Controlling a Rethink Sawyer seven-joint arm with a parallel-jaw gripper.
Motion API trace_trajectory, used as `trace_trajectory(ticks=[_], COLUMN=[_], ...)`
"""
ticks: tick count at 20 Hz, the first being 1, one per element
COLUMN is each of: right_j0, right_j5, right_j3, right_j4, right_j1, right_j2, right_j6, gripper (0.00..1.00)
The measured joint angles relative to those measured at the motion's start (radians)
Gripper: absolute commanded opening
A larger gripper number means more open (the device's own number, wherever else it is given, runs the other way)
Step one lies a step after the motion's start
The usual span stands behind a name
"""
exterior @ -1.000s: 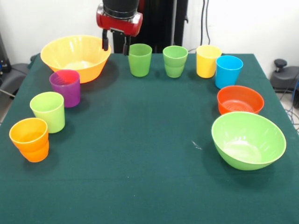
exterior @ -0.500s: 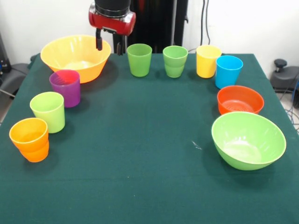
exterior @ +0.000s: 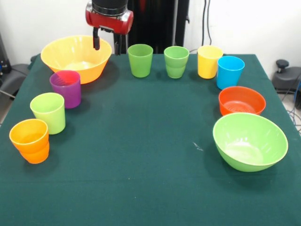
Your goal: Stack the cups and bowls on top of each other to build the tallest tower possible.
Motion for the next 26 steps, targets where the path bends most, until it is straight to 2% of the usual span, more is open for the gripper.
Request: trace_trajectory(ticks=[12,26], right_j0=[-0.008,-0.065], right_j5=[0.000,0.000], right_j3=[-0.012,-0.015], right_j4=[-0.029,-0.071], right_j1=[0.040,0.110], right_j2=[0.009,0.041], right_j6=[0.000,0.000], gripper=[1.00,1.00])
